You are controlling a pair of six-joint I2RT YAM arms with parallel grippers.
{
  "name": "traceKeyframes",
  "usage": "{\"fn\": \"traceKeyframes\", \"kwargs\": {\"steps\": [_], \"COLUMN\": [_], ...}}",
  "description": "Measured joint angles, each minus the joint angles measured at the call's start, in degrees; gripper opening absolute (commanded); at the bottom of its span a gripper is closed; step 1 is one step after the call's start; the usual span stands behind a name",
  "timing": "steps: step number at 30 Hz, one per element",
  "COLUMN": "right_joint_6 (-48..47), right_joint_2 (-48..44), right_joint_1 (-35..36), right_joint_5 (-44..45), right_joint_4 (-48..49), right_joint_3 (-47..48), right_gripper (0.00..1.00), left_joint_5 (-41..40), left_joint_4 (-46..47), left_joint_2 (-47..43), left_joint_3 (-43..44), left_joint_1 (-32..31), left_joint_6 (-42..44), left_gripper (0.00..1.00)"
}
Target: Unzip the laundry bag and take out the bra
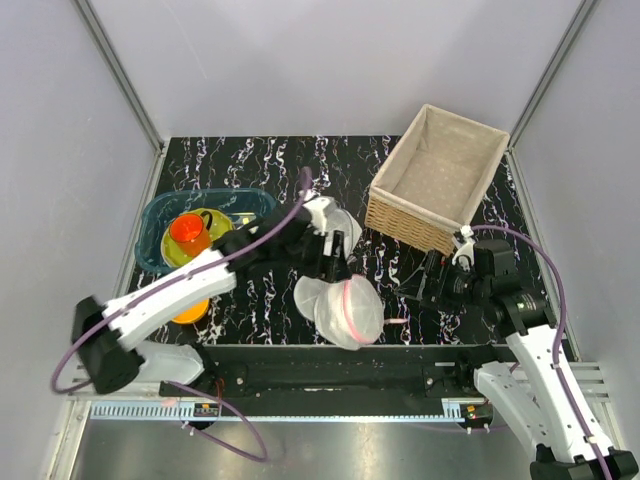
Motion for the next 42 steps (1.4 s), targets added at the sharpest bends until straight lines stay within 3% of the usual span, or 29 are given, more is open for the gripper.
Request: {"fn": "traceKeyframes", "kwargs": {"steps": [7, 14, 21, 25, 30, 36, 42], "right_joint_6": [2.0, 2.3, 2.3, 2.1, 2.4, 6.5, 10.0], "right_joint_2": [0.8, 5.1, 6.1, 5.9, 4.4, 1.1, 6.3], "right_joint_1": [0.0, 0.0, 0.0, 0.0, 1.3, 4.9, 13.5], "right_joint_5": [1.3, 1.5, 1.4, -0.6, -4.0, -5.3, -3.1], "right_joint_4": [-0.1, 0.4, 1.0, 3.0, 7.0, 15.5, 24.3], "right_joint_3": [-0.5, -2.9, -3.3, -4.2, -6.5, -10.4, -11.0], "right_gripper": [1.0, 1.0, 1.0, 0.99, 0.91, 0.9, 0.86], "left_joint_5": [-4.9, -9.4, -17.6, -23.6, -28.4, -28.0, -24.7], "left_joint_4": [0.2, -1.4, -2.6, -3.3, -2.6, 0.9, 7.6], "left_joint_2": [-16.0, -18.1, -20.4, -20.6, -16.2, -13.0, -14.3], "left_joint_3": [-9.5, -16.9, -21.7, -24.0, -24.0, -24.1, -25.4], "left_joint_1": [-2.1, -14.8, -21.0, -21.2, -20.2, -13.7, -7.6], "left_joint_6": [-11.7, -24.1, -34.2, -36.3, -34.9, -31.2, -27.1], "left_gripper": [0.84, 0.84, 0.84, 0.85, 0.84, 0.79, 0.79]}}
